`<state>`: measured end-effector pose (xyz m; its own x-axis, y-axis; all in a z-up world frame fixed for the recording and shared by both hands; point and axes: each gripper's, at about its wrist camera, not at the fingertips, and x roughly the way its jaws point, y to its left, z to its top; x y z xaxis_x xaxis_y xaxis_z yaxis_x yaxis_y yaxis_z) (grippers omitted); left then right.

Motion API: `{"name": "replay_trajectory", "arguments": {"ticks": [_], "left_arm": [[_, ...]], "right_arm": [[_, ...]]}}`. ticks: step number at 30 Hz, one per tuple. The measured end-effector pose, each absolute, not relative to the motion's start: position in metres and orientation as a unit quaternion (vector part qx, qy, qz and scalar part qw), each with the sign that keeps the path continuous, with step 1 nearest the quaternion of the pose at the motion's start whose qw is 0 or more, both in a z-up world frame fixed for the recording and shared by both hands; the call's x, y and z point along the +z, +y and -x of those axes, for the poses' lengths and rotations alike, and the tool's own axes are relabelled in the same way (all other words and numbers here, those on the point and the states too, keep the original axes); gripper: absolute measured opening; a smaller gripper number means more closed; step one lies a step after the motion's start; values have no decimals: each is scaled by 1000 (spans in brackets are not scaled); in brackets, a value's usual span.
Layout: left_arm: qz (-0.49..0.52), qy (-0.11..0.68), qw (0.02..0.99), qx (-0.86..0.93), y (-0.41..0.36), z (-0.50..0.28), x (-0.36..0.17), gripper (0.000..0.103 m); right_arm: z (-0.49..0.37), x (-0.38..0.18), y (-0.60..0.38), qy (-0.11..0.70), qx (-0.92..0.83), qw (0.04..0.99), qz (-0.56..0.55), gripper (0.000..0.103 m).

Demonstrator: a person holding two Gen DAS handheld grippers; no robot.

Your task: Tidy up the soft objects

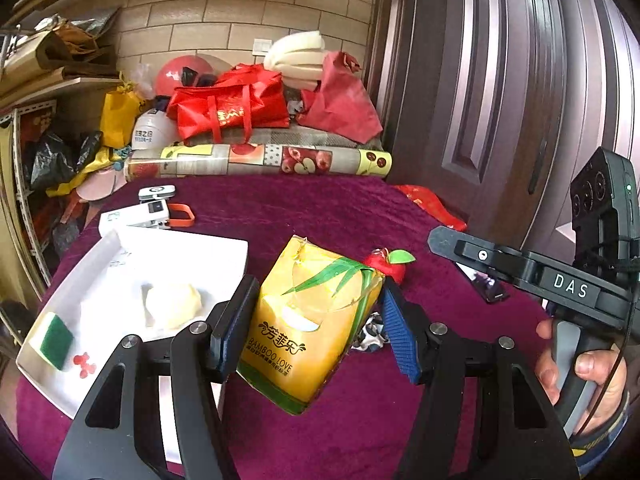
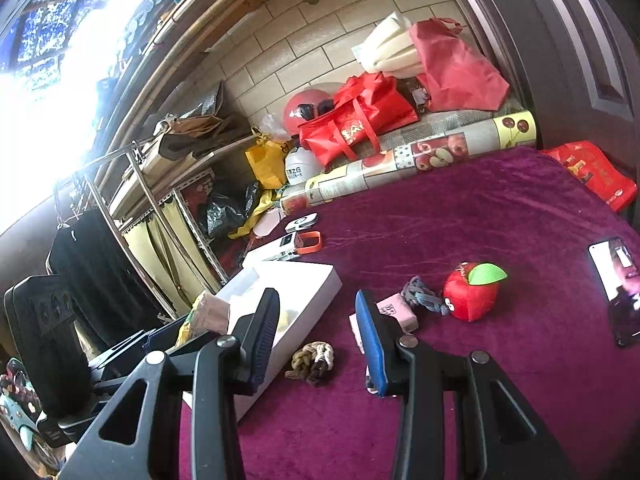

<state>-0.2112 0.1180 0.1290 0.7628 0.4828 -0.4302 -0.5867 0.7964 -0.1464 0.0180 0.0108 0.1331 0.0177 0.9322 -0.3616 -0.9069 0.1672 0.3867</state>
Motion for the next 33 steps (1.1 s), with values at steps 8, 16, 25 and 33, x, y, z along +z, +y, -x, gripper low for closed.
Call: {"name": "replay_trajectory", "arguments": {"ticks": [8,16,25,33], "left_arm": [[148,166,927,302,122,239,135,61],[163,145,924,313,134,264,136,61],[185,121,913,342,156,300,135,61],[196,114,897,380,177,326,128,61]], "right_arm": [[2,140,16,266,651,711,-6,39],[26,143,24,256,658,708,18,39],[47,144,45,251,665,702,43,39],[58,140,68,255,666,698,66,39]]}}
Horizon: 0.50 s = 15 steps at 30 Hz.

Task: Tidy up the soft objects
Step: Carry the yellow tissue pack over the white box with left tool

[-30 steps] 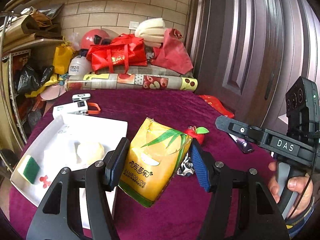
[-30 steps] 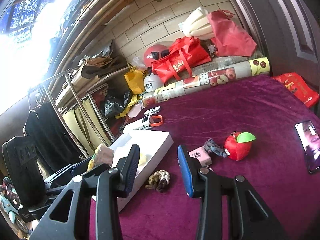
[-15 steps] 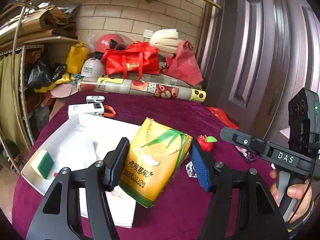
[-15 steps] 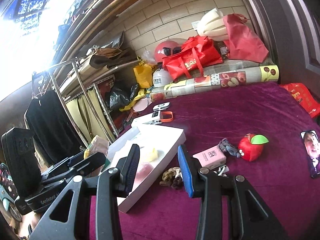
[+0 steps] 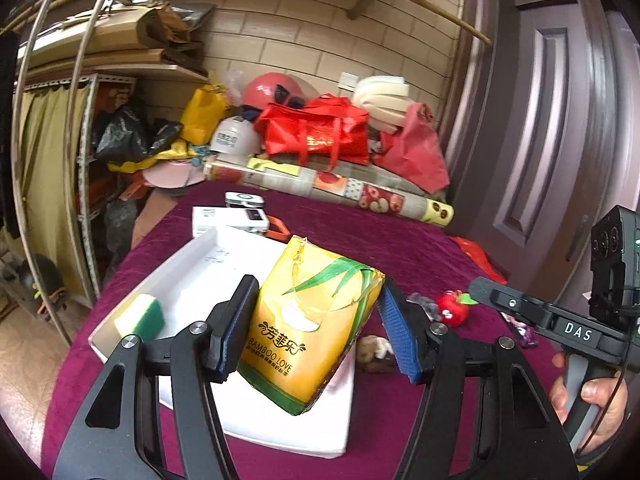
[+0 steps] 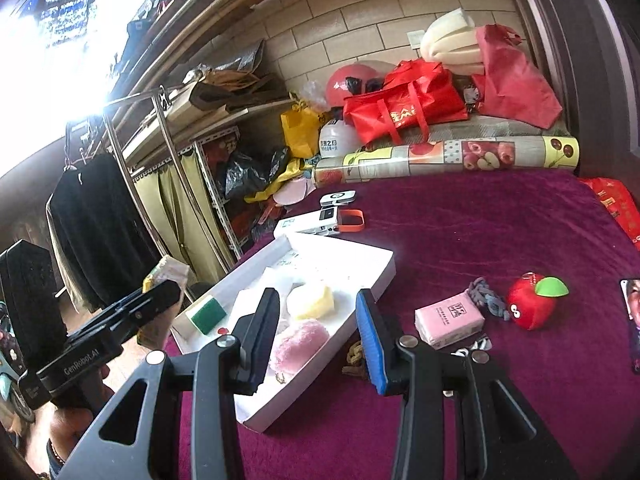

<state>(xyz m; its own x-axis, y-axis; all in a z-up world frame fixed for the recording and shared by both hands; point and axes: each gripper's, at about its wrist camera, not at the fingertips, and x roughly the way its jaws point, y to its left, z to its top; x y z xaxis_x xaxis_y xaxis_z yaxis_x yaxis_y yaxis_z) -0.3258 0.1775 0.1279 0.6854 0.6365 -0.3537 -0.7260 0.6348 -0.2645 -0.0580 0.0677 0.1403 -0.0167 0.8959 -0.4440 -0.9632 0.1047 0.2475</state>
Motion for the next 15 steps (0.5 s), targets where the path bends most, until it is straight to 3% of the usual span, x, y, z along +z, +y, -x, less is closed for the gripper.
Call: {"name": "replay_trajectory", "arguments": {"ticks": [15], "left_arm": [[168,148,873,432,239,317,132,62]], "right_arm": [[63,141,125,258,674,686,89,39]]}}
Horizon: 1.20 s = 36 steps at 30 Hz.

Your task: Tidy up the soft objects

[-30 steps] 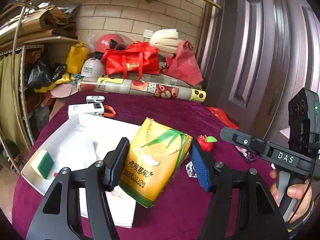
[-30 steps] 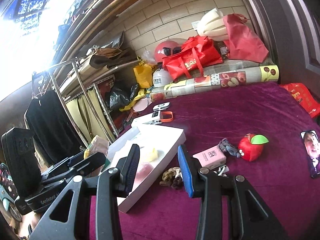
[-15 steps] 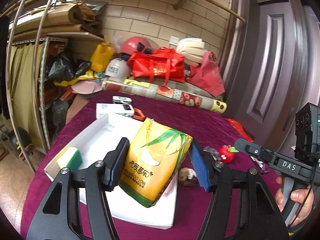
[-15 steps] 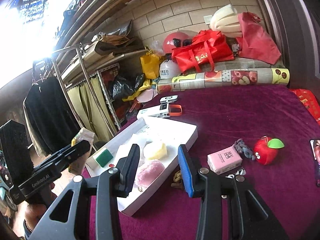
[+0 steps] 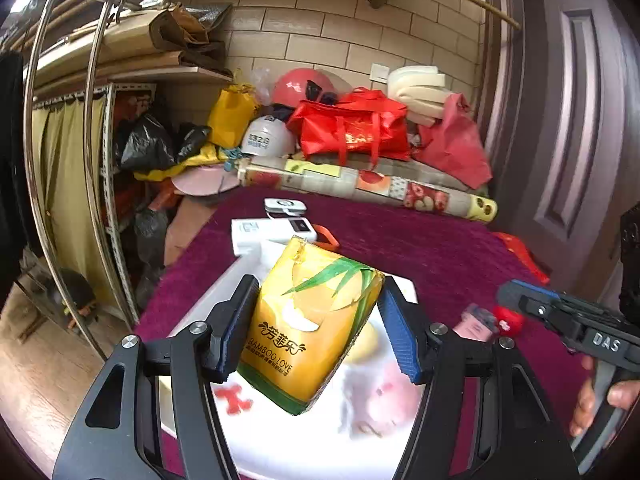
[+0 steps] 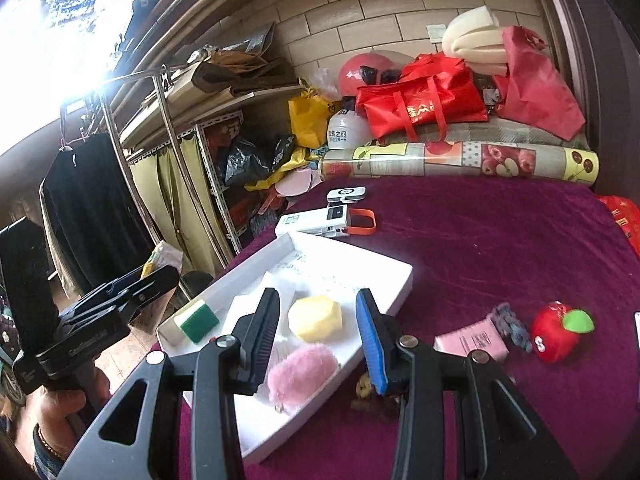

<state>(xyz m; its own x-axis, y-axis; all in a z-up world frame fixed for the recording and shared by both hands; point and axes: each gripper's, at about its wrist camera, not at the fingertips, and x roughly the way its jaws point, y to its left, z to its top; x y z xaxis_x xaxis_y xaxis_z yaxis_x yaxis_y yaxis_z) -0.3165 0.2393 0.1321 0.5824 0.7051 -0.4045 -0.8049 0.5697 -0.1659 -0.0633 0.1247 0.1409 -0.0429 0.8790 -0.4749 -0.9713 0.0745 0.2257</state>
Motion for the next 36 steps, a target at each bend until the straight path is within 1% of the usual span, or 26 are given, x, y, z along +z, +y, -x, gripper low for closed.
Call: {"name": "replay_trajectory", "arguments": {"ticks": [4,8,13,22,29,30,32,35,36], "left_arm": [[147,177,854,466,263,296,128,62],[126,216,824,509,279,280,104,62],[129,235,810,522,293,280,81,62],[152,226,807,524,307,288,72,62],[164,215,816,511,301,289,73,62],[164,213,818,509,299,289,74,62],[162,206,823,504,292,291,78,62],[162,196,828,499,285,293,83,62],[163,194,830,498,283,294,84,62]], "right_arm": [[63,130,155,286,680,670,90,39],[71,106,187,320,684,647,105,39],[85,85,219,330,691,631,126,39],[77,75,233,337,691,629,117,39],[78,82,215,301,688,651,108,41],[74,84,206,298,686,656,101,45],[57,88,180,290,672,676,87,89],[22,92,138,269,636,719,83,103],[9,92,125,267,615,737,87,103]]}}
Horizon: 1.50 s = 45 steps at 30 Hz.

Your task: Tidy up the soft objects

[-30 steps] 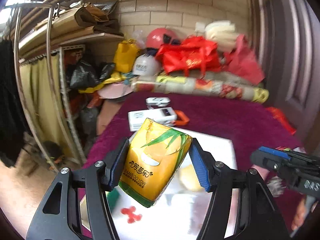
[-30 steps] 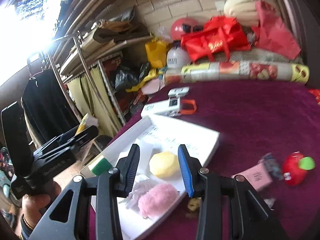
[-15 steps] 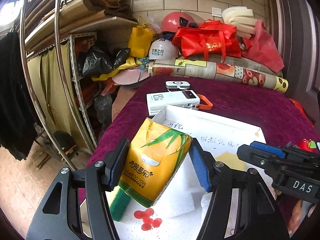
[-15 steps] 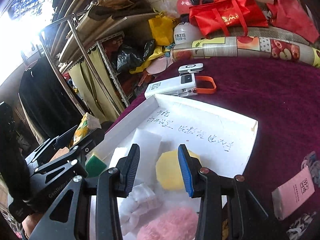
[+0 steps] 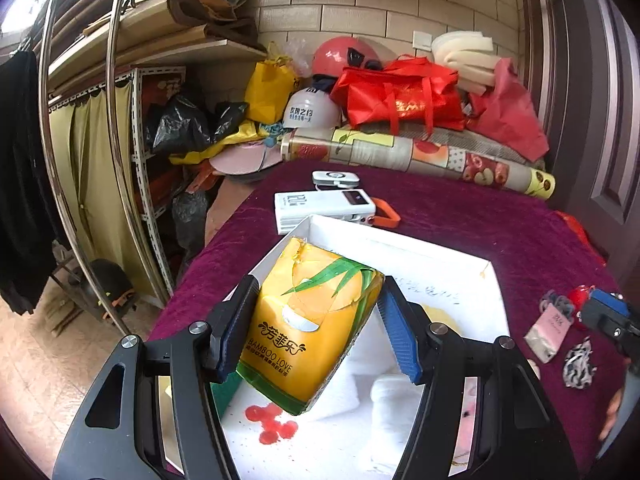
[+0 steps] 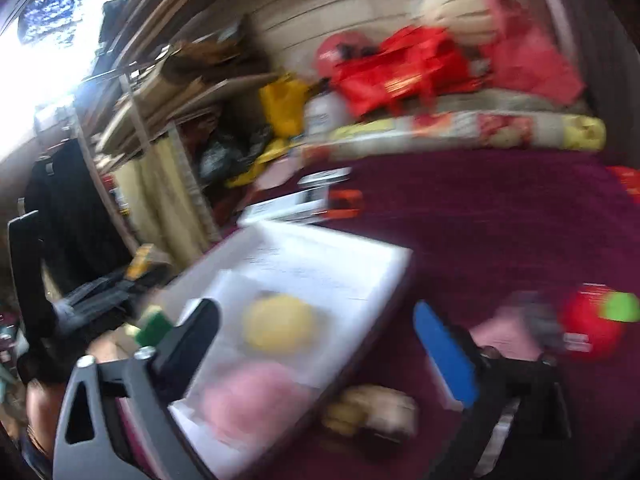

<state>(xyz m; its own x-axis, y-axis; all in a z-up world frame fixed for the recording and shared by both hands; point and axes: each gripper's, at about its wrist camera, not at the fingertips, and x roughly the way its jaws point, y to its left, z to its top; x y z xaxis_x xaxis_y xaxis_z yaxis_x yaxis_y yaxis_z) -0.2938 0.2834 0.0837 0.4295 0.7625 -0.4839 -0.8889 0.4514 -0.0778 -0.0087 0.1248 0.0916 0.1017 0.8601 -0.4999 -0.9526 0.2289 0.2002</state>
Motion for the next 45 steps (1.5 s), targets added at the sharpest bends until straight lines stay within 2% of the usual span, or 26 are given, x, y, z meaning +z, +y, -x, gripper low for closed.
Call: {"name": "replay_trajectory", "arguments": {"ticks": [3,9,11,12,13,18,22,25,34,36,37,38,39,40,41,42,45], "left_arm": [[169,188,834,490,279,293,86,62],[165,196,842,476,269,283,87,62],[159,201,843,474,264,280,87,62],[157,202,842,474,264,280,87,62],[155,204,841,476,263,279,87,62],[148,207,837,485,263,279,91,62],[140,214,831,495,270,279,94,62],[129,224,825,503,276,277,94,62],[141,249,805,519,301,276,79,62],[145,250,801,525,306,278,76,62],[144,250,798,529,308,279,75,63],[142,247,795,536,309,281,75,65],[141,244,791,543,311,283,76,73],[143,240,787,550,313,286,76,84],[147,234,785,555,315,290,76,103],[148,229,781,562,315,295,77,103],[152,220,776,571,314,302,78,103]], "right_arm": [[-22,79,103,292,571,759,115,103],[-47,25,110,374,536,739,165,101],[-43,18,113,374,530,739,182,80],[-40,23,112,362,538,738,186,55],[-37,28,111,354,541,738,191,26],[-22,77,102,306,585,738,140,26],[1,116,109,270,635,718,97,26],[20,126,137,297,675,673,60,27],[77,91,227,325,697,631,101,31],[82,82,238,332,696,629,101,36],[82,79,242,335,695,629,98,42],[82,76,243,340,694,628,95,55],[80,75,243,343,689,632,92,61],[78,74,242,345,685,636,88,80],[76,74,240,345,685,636,83,96],[74,75,237,343,681,643,78,101],[70,82,228,328,682,650,64,103]]}}
